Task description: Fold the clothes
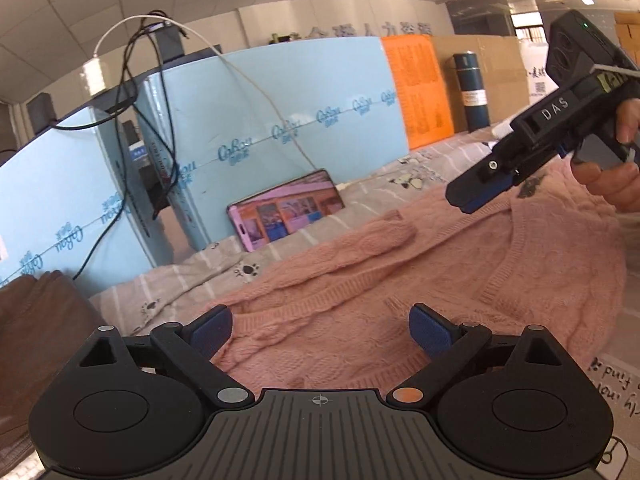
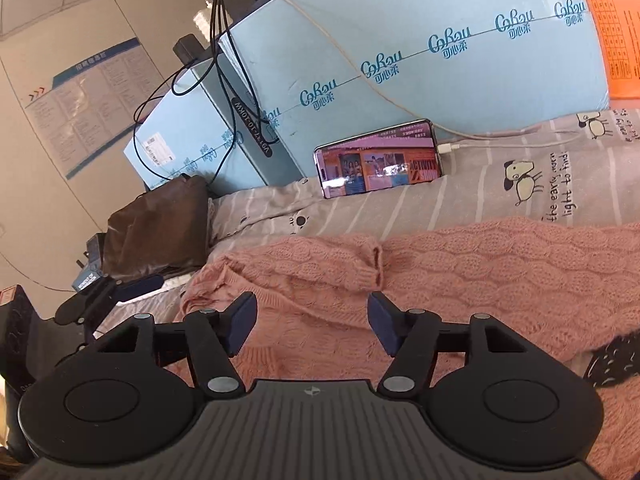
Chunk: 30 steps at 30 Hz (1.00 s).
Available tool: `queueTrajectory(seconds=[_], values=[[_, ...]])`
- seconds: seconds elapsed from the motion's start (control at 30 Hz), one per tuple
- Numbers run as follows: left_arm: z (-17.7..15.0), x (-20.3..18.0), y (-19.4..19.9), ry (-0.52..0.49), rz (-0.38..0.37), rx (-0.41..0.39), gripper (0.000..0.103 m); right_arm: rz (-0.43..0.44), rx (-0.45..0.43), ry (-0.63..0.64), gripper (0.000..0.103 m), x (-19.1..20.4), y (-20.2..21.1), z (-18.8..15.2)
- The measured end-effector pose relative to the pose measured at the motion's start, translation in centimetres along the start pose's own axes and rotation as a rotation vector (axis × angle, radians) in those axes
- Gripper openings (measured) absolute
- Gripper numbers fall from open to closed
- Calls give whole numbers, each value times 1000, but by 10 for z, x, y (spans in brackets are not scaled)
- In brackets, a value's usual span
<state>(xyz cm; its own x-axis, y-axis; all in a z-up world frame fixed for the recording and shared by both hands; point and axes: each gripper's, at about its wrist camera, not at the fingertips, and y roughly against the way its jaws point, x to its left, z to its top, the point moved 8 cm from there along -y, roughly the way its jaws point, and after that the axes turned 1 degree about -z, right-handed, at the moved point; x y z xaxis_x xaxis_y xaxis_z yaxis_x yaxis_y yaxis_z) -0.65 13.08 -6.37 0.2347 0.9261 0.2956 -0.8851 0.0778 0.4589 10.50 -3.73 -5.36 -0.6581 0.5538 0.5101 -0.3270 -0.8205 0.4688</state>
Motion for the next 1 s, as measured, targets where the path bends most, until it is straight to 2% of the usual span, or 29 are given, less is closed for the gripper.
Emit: queueTrajectory(seconds=[0.1, 0.27, 0.37, 0.5, 0.53, 0.57, 0.6, 0.63, 0.67, 0.8, 0.9, 1.0], values=[[0, -30, 4, -74, -64, 5, 97, 63, 49, -25, 60, 14, 7, -19], [-1, -57, 28, -114, -125, -46, 97, 131, 114, -74, 64, 27, 18, -48], [-10, -55, 39, -69, -129, -52, 97, 156, 134, -130, 66, 25, 22, -60], [-17, -32, 53, 91, -87, -81, 97, 120, 129, -217, 65, 10, 21, -65], [-19, -24, 56, 133, -67, -84, 97, 99, 127, -224, 59, 7, 18, -66], [-22, -17, 59, 174, -46, -87, 97, 81, 122, -221, 40, 6, 15, -67], [-24, -10, 61, 214, -26, -88, 97, 67, 119, -213, 29, 6, 11, -67], [-27, -4, 62, 242, -2, -84, 97, 69, 120, -185, 10, 9, 8, -69], [-30, 2, 64, 267, 22, -78, 97, 87, 118, -144, 8, 16, 7, -72], [-48, 23, 63, 323, 126, -28, 97, 253, 66, 35, 7, 56, 29, -78], [-56, 37, 65, 388, 177, -24, 97, 350, -12, 90, 7, 72, 58, -75], [-59, 44, 65, 412, 225, -21, 97, 262, -113, 146, 7, 67, 78, -62]])
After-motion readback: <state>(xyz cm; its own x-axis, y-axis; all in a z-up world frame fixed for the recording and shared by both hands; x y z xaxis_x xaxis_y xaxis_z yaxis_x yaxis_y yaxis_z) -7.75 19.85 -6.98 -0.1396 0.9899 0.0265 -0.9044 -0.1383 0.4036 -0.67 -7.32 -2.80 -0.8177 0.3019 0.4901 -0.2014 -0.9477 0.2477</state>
